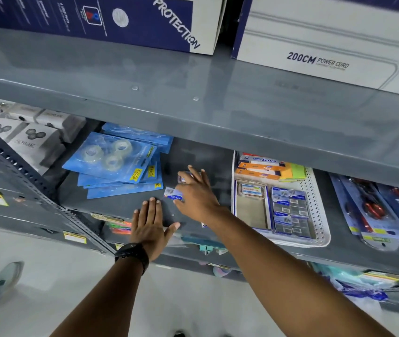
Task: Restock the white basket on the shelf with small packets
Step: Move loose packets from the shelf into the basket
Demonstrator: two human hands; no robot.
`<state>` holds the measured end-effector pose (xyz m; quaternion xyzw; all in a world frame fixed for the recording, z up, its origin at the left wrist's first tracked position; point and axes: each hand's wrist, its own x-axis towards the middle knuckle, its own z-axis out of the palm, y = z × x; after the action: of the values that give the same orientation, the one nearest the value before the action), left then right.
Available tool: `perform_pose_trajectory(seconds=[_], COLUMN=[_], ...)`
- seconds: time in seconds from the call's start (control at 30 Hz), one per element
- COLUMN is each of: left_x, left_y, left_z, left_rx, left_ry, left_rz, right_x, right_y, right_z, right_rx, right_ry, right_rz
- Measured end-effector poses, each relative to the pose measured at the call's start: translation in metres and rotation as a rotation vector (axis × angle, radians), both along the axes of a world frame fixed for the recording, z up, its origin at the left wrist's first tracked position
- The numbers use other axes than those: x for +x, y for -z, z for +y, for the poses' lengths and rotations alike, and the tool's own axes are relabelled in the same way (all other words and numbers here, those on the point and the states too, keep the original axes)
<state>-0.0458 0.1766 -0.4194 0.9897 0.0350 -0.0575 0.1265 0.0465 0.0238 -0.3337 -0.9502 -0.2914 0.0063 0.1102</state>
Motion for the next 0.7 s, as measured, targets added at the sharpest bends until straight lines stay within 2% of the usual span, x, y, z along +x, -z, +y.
perform_pose_trajectory(seconds=[0.17, 0.33, 0.43, 0.53, 0.7], left_x=[0.002, 0.002, 0.002, 0.002, 0.003], left_y=[0.004, 0.002, 0.003, 0.004, 0.004], left_z=[0.0, -0.001, -0.001, 0.0, -0.001], left_rx=[-0.008, -0.008, -0.023, -0.017, -0.002], left_ry=[0.004, 0.002, -0.005, 0.0, -0.001], left_rz=[0.017, 0.016, -0.013, -0.003, -0.006], right_x=[-0.018, -0.039, -0.052, -0.058, -0.053], right_y=[-0.02, -0.019, -0.006, -0.014, -0.03], right_z=[-0.079, -0.199, -0.269, -0.31, -0.33], right_rx=[0.279, 0.244, 0.147, -0.052, -0.335], right_ry=[0.157, 0.37, 0.452, 0.53, 0.457], right_rz=[-0.093, -0.013, 0.025, 0.088, 0.132])
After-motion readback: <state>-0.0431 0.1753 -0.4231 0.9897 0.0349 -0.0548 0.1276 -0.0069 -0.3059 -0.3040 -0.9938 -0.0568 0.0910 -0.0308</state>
